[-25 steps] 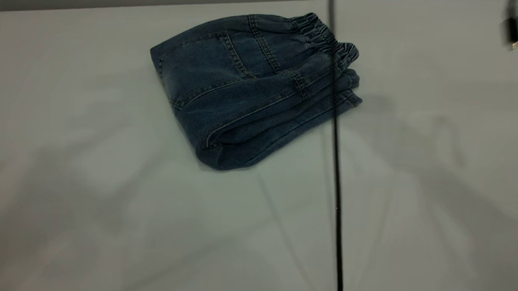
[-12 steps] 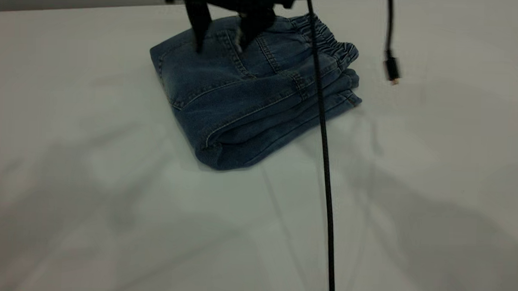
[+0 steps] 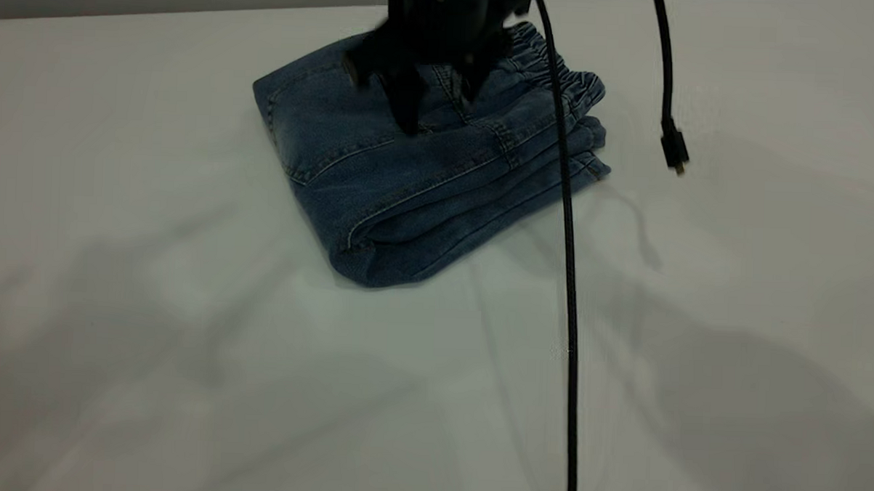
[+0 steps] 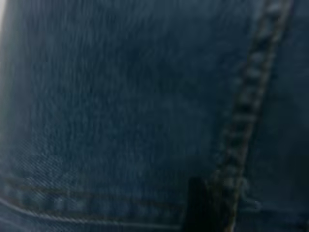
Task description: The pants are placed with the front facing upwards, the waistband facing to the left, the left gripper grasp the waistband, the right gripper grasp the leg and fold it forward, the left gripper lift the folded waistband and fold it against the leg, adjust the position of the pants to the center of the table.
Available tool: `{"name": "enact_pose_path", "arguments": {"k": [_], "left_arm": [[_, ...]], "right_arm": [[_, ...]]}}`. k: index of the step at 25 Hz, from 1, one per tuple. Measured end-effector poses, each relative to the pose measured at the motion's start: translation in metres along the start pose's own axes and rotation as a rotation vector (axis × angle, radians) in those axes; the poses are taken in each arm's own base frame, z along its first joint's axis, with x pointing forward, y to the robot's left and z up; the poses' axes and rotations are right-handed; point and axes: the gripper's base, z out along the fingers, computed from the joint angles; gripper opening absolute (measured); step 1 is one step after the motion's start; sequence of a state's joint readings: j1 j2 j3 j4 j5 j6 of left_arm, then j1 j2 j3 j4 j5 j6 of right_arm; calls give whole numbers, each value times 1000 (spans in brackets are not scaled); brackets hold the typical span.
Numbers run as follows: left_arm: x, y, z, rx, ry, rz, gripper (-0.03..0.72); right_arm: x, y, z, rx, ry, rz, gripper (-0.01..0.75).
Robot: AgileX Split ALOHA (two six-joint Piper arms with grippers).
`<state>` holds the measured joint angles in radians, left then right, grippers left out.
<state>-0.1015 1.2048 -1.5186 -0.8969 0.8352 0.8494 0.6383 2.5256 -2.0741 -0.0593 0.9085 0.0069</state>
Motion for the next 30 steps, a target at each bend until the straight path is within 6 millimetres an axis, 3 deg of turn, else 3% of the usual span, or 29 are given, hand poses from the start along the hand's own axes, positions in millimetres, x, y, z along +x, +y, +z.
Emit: {"name": "enact_pose_path", "arguments": {"k": [8,12,21,30], "left_arm": [[0,-1,0,6,2,-2,584],[0,-1,0,12,3,-5,584],[-1,-4,-1,39,-13,-28,582],[-5,-9,-8,39,-27,-14,582]], "right_arm": [[10,2,26,-4,56,24,425],[15,2,27,-4,104,92,425],[20,6,26,-14,170,443,425],[9,29,25,-279,155,785,425]]}}
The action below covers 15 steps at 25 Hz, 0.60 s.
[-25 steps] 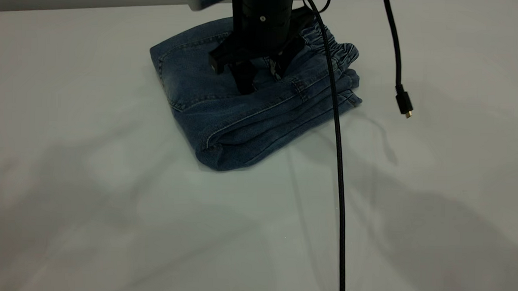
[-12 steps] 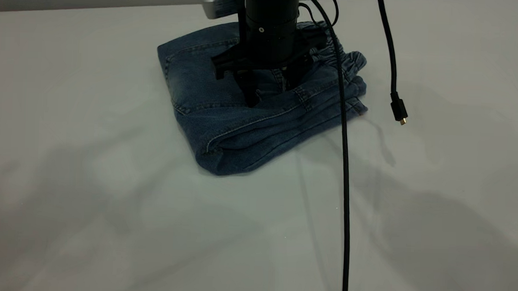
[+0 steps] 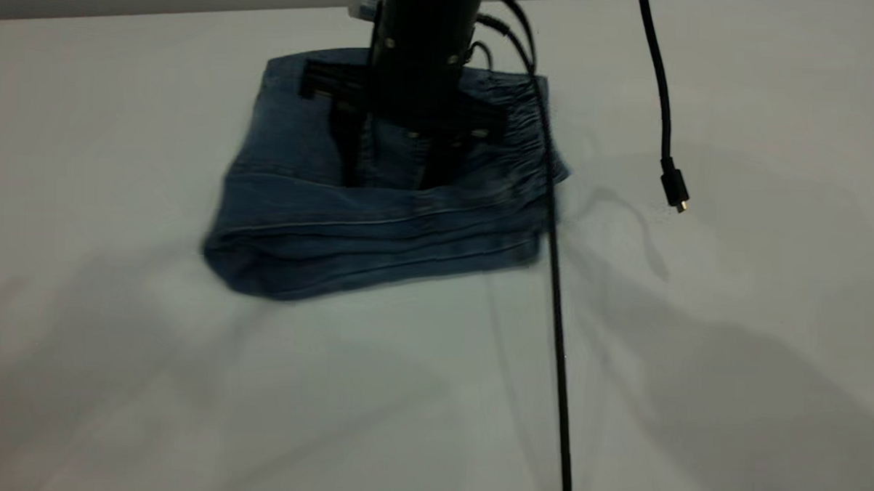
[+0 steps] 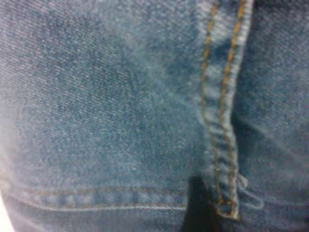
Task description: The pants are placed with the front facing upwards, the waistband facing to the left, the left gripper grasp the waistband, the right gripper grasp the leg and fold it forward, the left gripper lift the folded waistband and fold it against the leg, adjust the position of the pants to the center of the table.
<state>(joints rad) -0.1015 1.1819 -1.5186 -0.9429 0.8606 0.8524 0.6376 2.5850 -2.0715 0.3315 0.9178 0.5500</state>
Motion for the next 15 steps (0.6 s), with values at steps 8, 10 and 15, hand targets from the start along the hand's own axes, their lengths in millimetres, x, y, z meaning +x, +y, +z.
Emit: {"name": "enact_pose_path", "arguments": {"k": [8,10,15], "left_arm": [[-1,-2,-3,1,-5,8,582],[-1,-2,-3,1,-5,11,582],[-1,-2,-3,1,-5,12,582]], "right_arm": [[4,-10,-1,118,47,41,425],[5,-18,-4,207,57,11,425],[0,-23,-23,326,11,-115,425]]}}
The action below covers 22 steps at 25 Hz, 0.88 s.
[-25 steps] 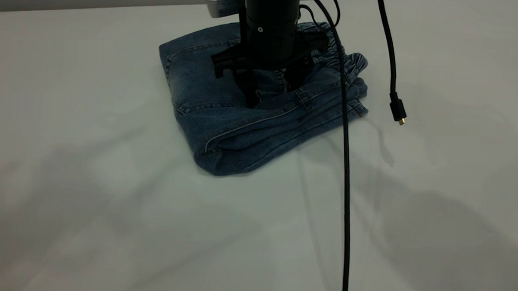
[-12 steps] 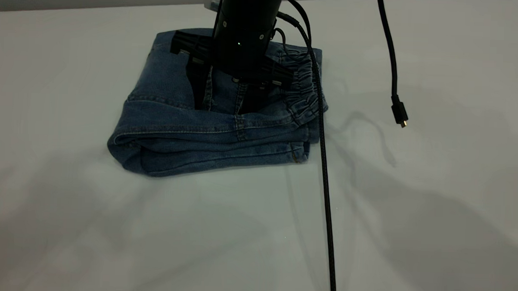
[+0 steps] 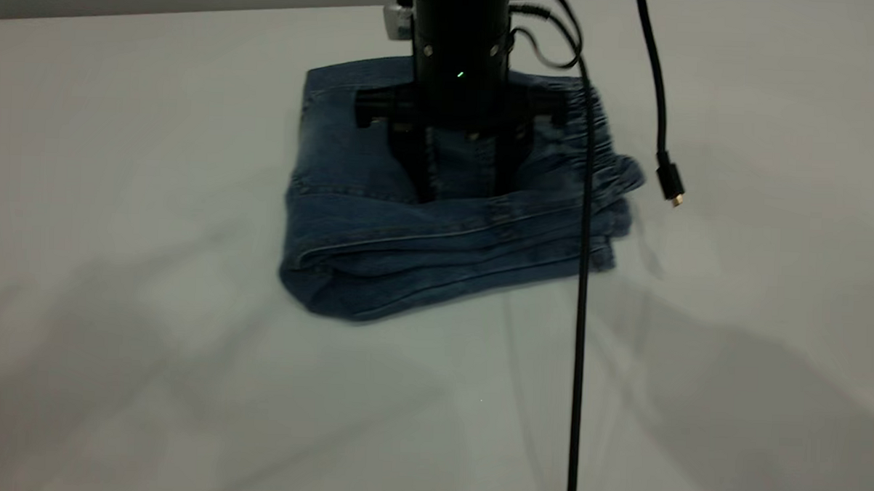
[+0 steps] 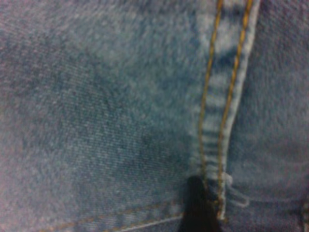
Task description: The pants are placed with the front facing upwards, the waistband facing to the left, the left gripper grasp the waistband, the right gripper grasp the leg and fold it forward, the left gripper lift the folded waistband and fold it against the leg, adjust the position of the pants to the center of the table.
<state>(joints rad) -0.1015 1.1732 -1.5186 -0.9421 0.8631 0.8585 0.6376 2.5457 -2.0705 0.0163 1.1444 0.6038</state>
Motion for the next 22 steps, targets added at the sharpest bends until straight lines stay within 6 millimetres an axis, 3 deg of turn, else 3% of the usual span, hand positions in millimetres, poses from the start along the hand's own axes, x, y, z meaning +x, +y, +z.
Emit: {"name": "enact_pose_path", "arguments": {"k": [7,11,15,18,22], "left_arm": [[0,1,0,-2,-1,2,582],[2,1,0,-13,20,21,582],[5,-1,-9,-57,81,79,582],[1,-12,-30,-104,107,91,582],[5,-27,-60,-174,194,57,582]], "right_arm": [[1,9,-82,-105,-148,-93,425],[11,2,-148,-135,-225,-235,425],[32,-11,-223,-159,-343,-425,425],[54,-26,-281,-178,-474,-554,425],[100,-51,-362,-258,-663,-682,407]]}}
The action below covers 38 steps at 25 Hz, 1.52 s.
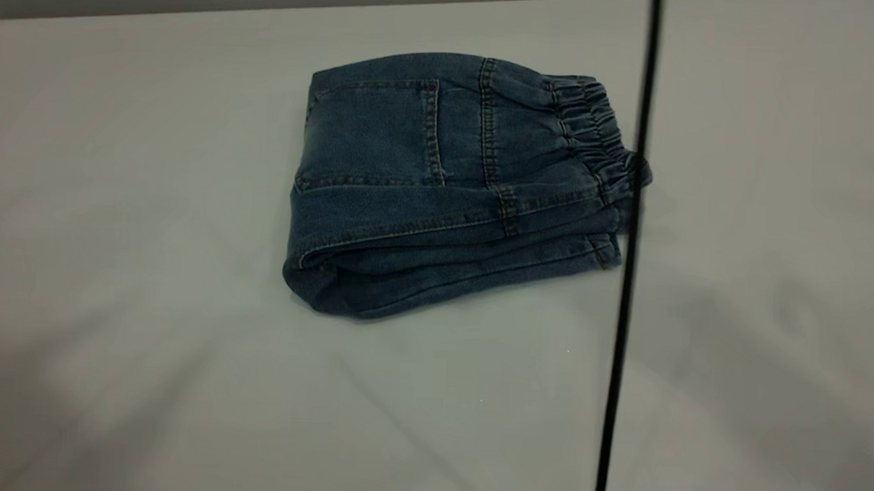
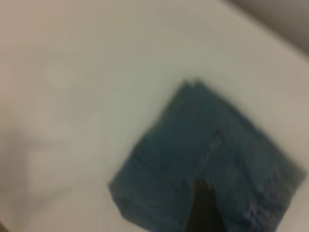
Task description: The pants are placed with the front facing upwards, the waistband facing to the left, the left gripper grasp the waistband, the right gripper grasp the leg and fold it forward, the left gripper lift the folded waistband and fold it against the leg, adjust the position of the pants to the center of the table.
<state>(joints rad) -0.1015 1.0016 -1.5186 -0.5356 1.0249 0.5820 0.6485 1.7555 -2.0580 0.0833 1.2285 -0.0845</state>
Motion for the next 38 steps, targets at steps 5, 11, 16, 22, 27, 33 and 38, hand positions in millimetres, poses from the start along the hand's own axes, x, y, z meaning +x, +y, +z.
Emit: {"name": "enact_pose_path", "arguments": {"k": [5,11,16,22,27,33,38], "left_arm": [[15,-18,-40,-42,118,-100,582],[35,-40,-76,-72,81,-196,582],[72,-61,-103,-117,57,-271,582],[124,-79,-126,-202,34,-339,582],[156,-87,-124,-205,50,-337,582],[197,-85,-98,-193,179,-320,582],[234,-79,-79,-233,308,-264,582]], "right_arm": [[22,16,-97,-63,-162,-73,371],[98,21,-177,6,-233,-88,358],[196,27,-235,45,-391,-1,358],[315,26,-260,111,-667,146,358],[376,32,-246,82,-633,121,358],[387,32,-189,51,-445,69,358],[388,30,-141,30,-388,82,358]]}}
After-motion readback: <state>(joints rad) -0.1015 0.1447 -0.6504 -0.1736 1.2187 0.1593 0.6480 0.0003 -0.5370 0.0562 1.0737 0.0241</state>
